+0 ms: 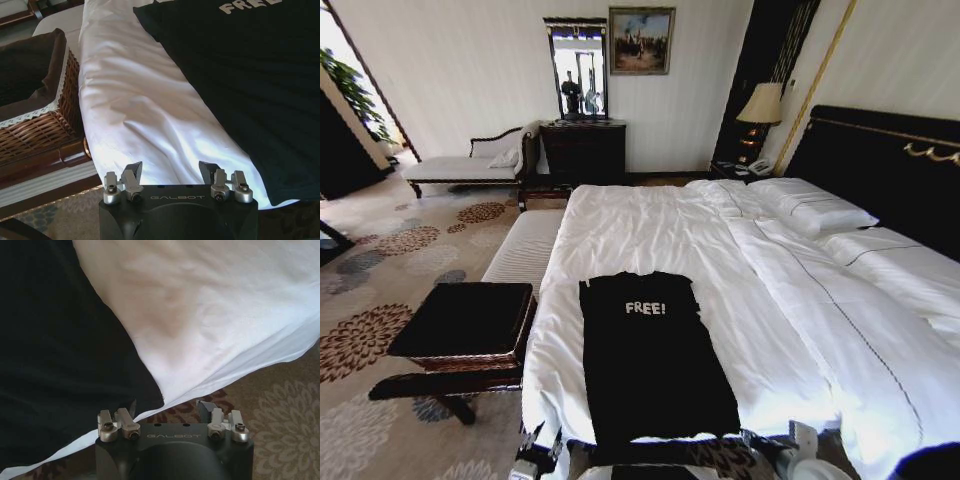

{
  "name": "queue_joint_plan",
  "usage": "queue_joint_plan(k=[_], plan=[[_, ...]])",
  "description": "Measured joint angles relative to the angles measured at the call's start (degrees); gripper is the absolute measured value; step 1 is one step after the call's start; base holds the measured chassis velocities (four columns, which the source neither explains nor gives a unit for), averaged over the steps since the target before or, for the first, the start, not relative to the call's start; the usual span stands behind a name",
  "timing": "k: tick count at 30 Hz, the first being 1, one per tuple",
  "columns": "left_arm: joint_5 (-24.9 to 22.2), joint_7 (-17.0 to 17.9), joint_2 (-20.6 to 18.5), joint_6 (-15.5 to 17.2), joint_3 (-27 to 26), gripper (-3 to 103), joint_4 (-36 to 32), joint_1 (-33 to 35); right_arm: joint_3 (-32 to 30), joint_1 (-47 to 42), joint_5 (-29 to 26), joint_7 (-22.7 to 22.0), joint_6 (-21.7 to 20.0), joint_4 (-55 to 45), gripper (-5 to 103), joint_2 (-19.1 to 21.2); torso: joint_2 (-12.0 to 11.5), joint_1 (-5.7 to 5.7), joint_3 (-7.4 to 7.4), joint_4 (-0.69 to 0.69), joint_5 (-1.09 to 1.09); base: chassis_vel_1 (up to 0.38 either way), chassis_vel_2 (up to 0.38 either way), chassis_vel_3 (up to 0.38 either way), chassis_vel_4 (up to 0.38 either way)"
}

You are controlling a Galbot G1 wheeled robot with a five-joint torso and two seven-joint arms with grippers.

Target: Fold the clothes on the bed and place them into the basket.

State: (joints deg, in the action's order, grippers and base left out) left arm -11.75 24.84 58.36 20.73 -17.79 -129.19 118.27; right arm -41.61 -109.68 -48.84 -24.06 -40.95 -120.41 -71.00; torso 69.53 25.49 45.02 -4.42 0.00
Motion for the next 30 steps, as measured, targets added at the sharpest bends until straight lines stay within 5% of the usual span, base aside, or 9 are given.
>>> queue_joint_plan(k=[5, 7, 17, 24, 30], plan=[[-0.26, -0.66, -0.52, -3.40, -0.73, 83, -0.46, 0.56, -1.12, -0.86, 1.64, 1.46, 3.09, -0.59, 83, -0.47, 0.00, 0.00, 0.00, 0.00, 0.00, 0.000, 0.000, 0.000, 0.000], [-0.40, -1.11, -0.65, -6.96, -0.95, 93, -0.49, 0.50, -1.67, -0.84, 4.18, 2.57, 10.83, -0.63, 94, -1.32, 0.00, 0.00, 0.00, 0.00, 0.00, 0.000, 0.000, 0.000, 0.000], [-0.16, -1.22, 0.14, -13.21, -1.81, 100, 0.26, -4.28, -5.91, -0.31, 8.67, 9.54, 28.28, -2.25, 100, -2.79, 0.00, 0.00, 0.00, 0.00, 0.00, 0.000, 0.000, 0.000, 0.000], [1.49, -1.66, 2.98, -16.56, -1.22, 100, 2.20, -8.33, -6.90, 1.94, 7.49, 13.64, 31.14, -2.61, 100, -5.78, 0.00, 0.00, 0.00, -0.02, 0.01, 0.000, 0.000, 0.000, 0.000], [1.37, -4.89, 5.48, -17.35, -0.76, 100, 4.24, -13.71, -4.82, 11.29, -3.85, 14.18, 28.34, 1.15, 100, -1.16, -0.01, 0.00, 0.00, -0.01, 0.00, 0.000, 0.000, 0.000, 0.000]])
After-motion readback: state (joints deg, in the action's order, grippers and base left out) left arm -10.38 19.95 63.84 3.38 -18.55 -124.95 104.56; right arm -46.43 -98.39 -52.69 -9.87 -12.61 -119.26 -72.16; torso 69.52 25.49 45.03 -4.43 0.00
